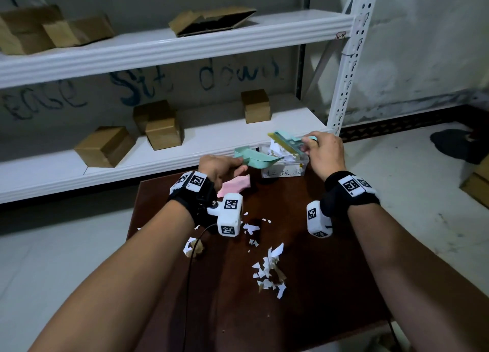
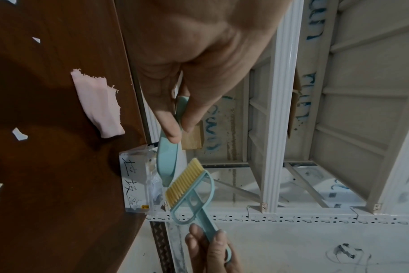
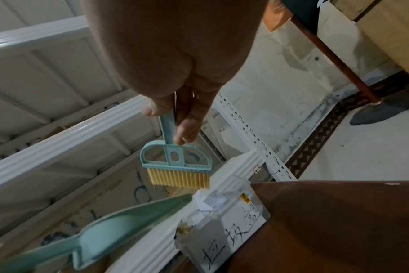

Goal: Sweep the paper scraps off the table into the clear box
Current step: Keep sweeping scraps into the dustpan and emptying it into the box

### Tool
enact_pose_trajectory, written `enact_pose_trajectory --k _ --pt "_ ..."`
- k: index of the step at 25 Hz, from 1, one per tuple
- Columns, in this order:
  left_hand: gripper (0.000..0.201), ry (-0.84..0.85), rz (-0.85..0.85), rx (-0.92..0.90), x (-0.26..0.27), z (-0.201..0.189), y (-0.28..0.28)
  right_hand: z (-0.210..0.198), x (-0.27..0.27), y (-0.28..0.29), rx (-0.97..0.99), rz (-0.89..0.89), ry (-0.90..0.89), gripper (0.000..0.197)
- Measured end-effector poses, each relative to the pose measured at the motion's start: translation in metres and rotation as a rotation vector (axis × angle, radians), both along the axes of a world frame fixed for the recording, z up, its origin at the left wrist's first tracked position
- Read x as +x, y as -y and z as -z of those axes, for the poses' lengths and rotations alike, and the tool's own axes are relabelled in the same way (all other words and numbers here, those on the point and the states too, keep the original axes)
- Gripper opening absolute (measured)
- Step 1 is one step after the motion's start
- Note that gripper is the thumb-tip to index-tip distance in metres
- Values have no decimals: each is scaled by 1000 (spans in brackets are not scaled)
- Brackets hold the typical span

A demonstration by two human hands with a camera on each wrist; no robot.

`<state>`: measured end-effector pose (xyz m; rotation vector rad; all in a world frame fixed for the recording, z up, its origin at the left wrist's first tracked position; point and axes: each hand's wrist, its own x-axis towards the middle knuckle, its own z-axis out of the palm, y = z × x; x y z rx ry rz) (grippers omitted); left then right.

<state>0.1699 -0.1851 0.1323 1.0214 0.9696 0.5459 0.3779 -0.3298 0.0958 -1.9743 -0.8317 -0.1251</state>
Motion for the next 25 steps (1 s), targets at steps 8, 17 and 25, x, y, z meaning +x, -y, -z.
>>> enact_pose_trajectory --k 8,17,25 --pt "4 130 -77 30 -56 -4 2 20 -5 -3 -200 8 -10 24" --pt "4 213 -93 77 -101 -13 15 3 -45 5 -39 8 195 27" --pt "16 277 -186 120 -169 -21 20 -7 -101 8 188 -136 -160 23"
